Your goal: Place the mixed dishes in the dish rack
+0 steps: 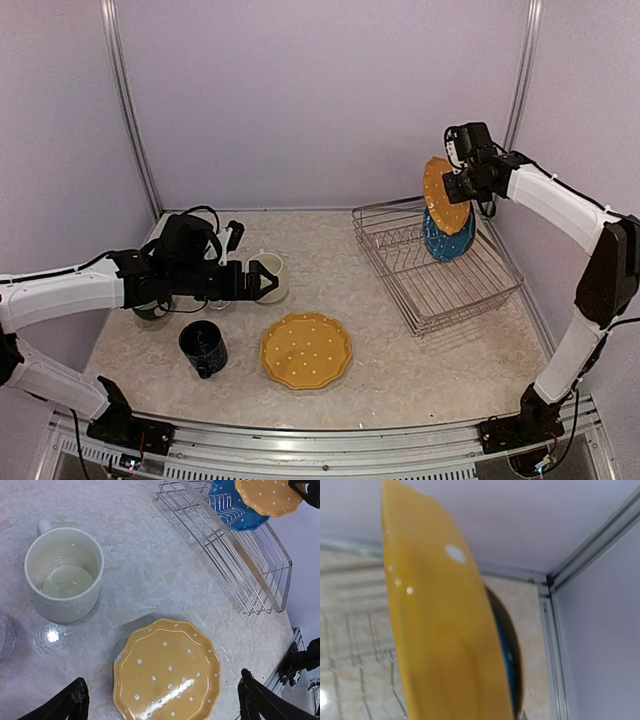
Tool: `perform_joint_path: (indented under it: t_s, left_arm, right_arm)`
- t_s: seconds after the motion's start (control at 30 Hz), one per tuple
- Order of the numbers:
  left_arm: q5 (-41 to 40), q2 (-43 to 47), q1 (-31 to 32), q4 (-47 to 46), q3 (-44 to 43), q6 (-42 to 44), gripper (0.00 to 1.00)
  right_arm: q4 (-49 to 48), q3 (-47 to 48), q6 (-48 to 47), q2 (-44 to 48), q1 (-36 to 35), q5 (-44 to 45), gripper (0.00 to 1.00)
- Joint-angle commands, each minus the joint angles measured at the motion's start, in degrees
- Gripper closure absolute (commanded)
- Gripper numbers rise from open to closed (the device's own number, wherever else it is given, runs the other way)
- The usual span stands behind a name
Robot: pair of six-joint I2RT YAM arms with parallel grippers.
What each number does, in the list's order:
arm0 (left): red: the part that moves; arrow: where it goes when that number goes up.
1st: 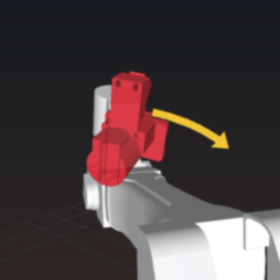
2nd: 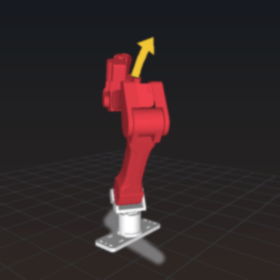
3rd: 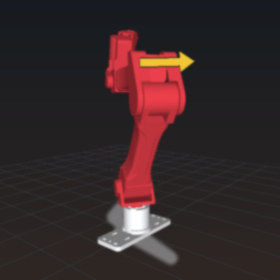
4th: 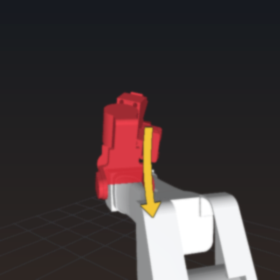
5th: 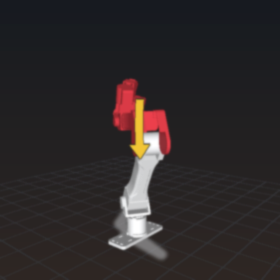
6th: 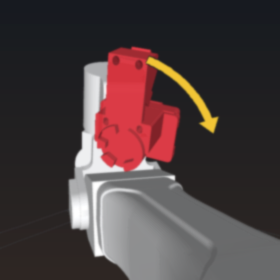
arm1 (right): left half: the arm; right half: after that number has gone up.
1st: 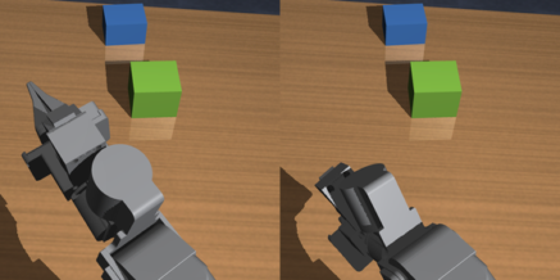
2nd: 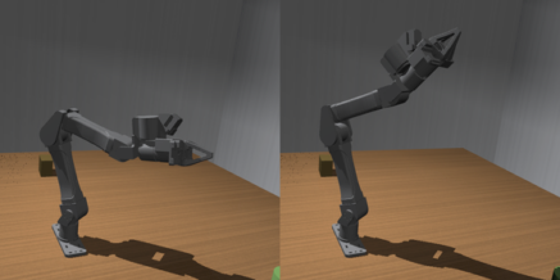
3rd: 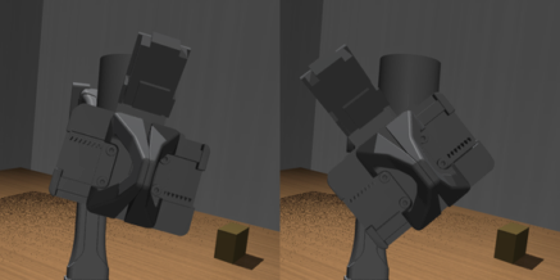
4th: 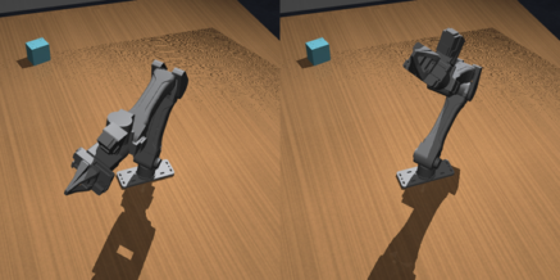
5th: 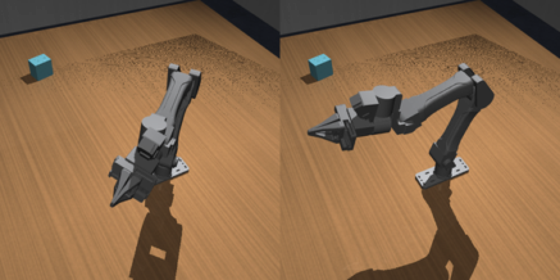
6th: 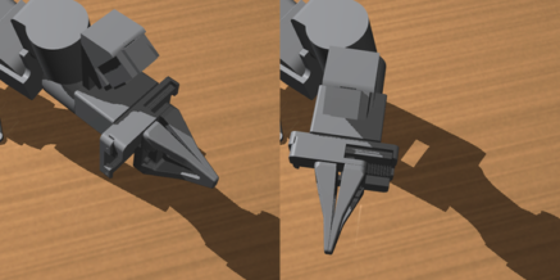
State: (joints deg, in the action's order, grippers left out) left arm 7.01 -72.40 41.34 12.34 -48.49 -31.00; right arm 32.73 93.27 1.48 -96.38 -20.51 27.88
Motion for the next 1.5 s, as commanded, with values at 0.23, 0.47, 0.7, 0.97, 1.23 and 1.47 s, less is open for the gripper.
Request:
perform_joint_path:
  t_s: [0.23, 0.47, 0.7, 0.97, 1.23, 1.47]
  left_arm:
    - [-0.3, -1.4, 0.4, 1.5, -1.8, 0.5, 0.01]
    - [-0.6, -1.3, 0.4, 1.5, -1.4, 0.3, 0.01]
    - [-1.0, -1.6, 0.4, 1.9, -1.6, 0.1, 0.01]
    - [-1.7, -2.0, 0.4, 3.0, -1.6, 0.3, 0.01]
    - [-1.1, -5.3, 0.4, 8.9, -3.6, 0.8, 0.01]
    - [0.2, -10.6, 0.9, 12.8, -4.5, 1.0, 0.01]
  right_arm:
    - [-8.0, 0.4, -4.0, -2.3, 2.1, 0.6, 1.0]
    - [-9.5, -2.5, -4.7, -3.2, 2.7, -0.7, 1.0]
    - [-10.3, -5.2, -4.1, -5.3, 2.9, -2.4, 1.0]
    - [-11.2, -8.2, -2.0, -8.2, 3.0, -4.4, 1.0]
    - [-10.0, -9.0, -1.6, -8.6, 2.9, -4.1, 0.73]
    - [-8.7, -7.5, -1.6, -4.1, 2.9, -6.1, 0.47]
